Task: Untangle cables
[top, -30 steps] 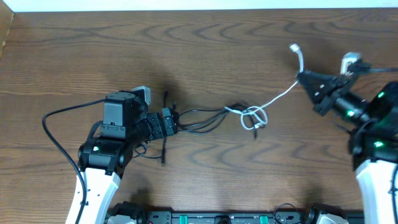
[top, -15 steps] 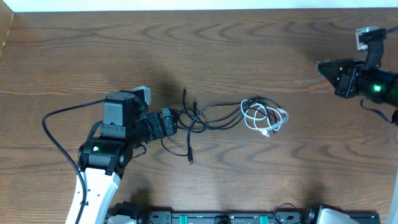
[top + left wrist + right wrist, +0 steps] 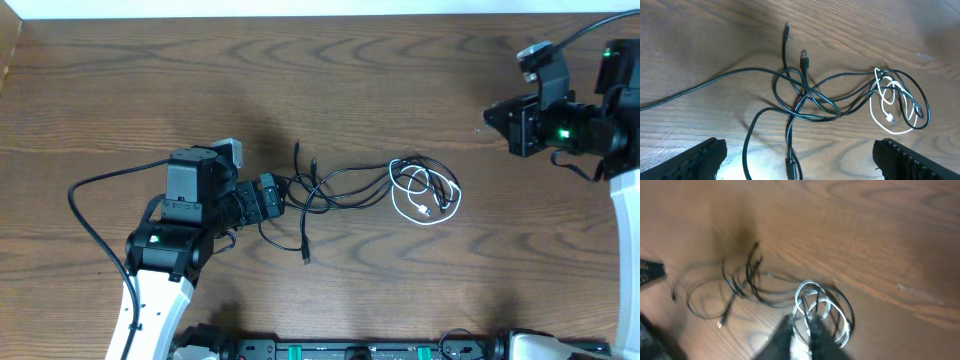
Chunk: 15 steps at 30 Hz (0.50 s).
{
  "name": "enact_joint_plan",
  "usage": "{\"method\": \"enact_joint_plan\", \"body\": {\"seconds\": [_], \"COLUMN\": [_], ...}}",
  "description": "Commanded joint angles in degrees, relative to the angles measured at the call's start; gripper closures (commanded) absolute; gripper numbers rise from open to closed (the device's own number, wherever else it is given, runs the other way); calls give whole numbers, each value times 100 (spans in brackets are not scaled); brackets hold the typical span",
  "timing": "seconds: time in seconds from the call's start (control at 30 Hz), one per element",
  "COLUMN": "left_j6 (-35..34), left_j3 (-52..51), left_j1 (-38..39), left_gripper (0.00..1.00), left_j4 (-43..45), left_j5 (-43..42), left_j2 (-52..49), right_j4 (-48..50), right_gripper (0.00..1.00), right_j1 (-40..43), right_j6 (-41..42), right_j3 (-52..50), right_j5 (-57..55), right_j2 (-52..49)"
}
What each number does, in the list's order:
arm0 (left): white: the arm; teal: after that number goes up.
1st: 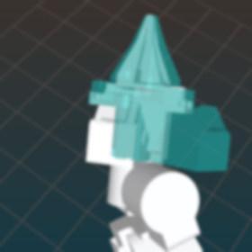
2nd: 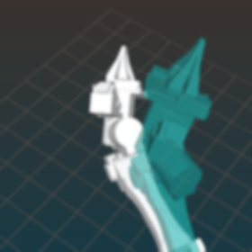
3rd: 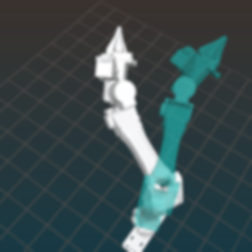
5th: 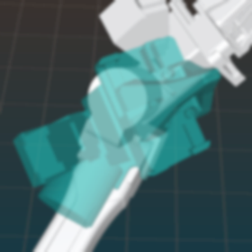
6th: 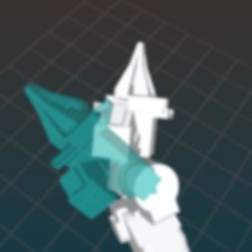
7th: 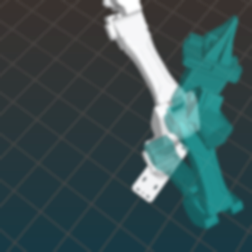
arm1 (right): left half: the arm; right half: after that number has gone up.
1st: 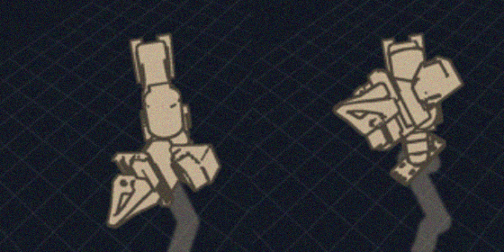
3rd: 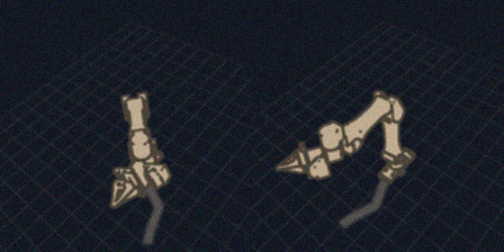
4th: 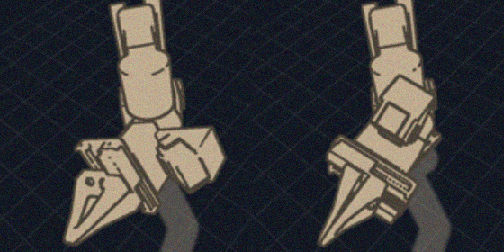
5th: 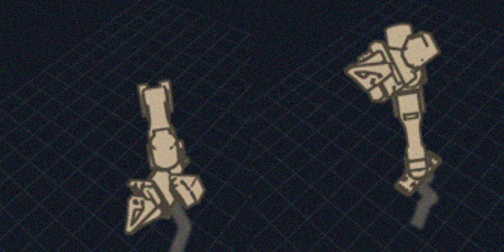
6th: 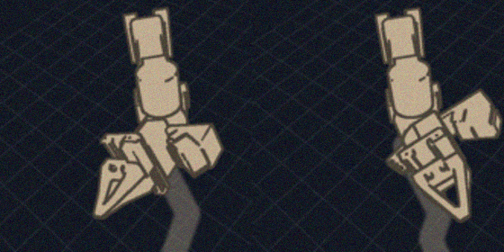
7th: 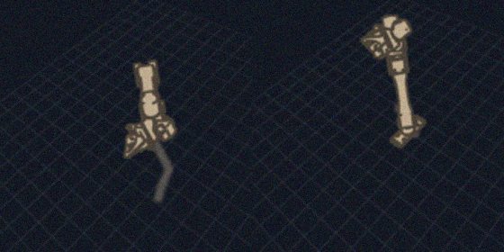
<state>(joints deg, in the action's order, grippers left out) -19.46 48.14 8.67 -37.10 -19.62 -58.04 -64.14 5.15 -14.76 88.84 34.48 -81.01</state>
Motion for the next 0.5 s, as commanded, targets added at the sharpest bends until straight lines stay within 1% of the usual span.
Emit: {"method": "enact_joint_plan", "body": {"seconds": [0.0,0.03,0.07,0.13,0.17,0.23,0.27,0.3,0.33,0.4,0.47], "left_j6": [35,33,35,33,33,33,33,33,33,33,33], "left_j3": [120,120,120,120,120,120,120,120,120,120,120], "left_j1": [-24,-24,-24,-24,-24,-24,-24,-24,-24,-24,-24], "left_gripper": [2,2,2,2,2,2,2,2,2,2,2], "left_j4": [-11,-11,-11,-11,-11,-11,-11,-11,-11,-11,-11], "left_j5": [-48,-48,-48,-48,-48,-48,-48,-48,-48,-48,-48], "left_j2": [-4,-4,-4,-4,-4,-4,-4,-4,-4,-4,-4], "right_j4": [-151,-210,-284,-428,-503,-599,-616,-595,-566,-389,-155], "right_gripper": [83,80,72,53,40,23,12,4,1,1,1], "right_j1": [-254,-313,-374,-518,-608,-748,-833,-927,-973,-1034,-999], "right_j6": [-74,-74,-74,-76,-81,-264,-387,-426,-415,-210,299], "right_j3": [-28,-46,-52,-52,-52,-52,-52,-52,-52,-52,-52], "right_j5": [-221,-221,-214,-219,-225,-225,-247,-341,-415,-586,-859], "right_j2": [-304,-393,-490,-684,-796,-986,-1099,-1233,-1314,-1589,-1779]}}
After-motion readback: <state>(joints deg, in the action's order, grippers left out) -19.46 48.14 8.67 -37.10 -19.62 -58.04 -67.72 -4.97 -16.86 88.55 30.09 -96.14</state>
